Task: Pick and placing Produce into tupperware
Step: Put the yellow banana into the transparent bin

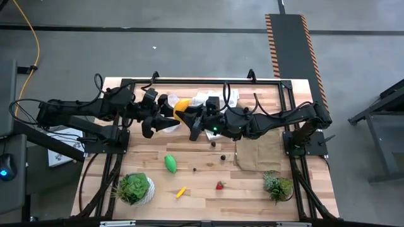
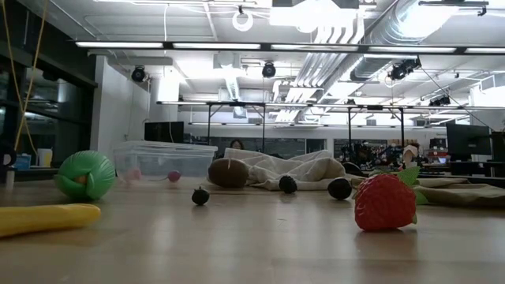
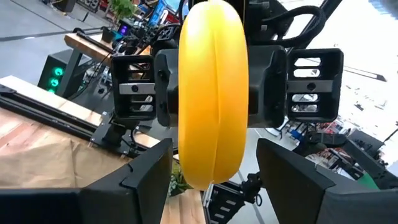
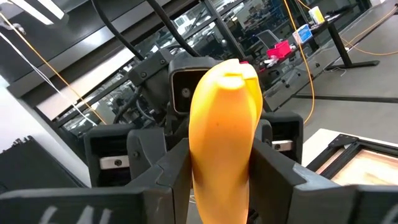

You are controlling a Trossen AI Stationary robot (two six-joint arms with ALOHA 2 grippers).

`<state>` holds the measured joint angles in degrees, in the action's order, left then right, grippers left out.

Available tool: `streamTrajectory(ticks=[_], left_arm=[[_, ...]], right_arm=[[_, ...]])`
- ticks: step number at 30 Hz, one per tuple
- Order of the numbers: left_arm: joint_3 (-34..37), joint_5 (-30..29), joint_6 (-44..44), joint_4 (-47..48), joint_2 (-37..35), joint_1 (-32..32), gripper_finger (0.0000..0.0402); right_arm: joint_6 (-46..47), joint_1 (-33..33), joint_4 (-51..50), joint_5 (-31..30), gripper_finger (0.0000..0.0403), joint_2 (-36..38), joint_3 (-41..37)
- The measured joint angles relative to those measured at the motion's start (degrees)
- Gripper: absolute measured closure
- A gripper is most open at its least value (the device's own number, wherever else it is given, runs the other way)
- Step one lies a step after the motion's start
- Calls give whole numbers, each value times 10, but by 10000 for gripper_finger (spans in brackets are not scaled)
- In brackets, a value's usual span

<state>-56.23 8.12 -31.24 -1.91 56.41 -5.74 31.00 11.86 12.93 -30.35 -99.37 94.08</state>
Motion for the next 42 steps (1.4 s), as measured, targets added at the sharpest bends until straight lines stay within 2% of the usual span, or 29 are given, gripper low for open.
streamTrajectory(ticks=[31,34,42], left_arm=[[0,-2,10,-14,1,0,182],[0,-2,15,-14,1,0,197],[0,-2,25,-13,1,0,278]], right_arm=[[-2,0,0,2,284,0,0],[-2,0,0,2,284,0,0],[-2,0,1,3,284,0,0]])
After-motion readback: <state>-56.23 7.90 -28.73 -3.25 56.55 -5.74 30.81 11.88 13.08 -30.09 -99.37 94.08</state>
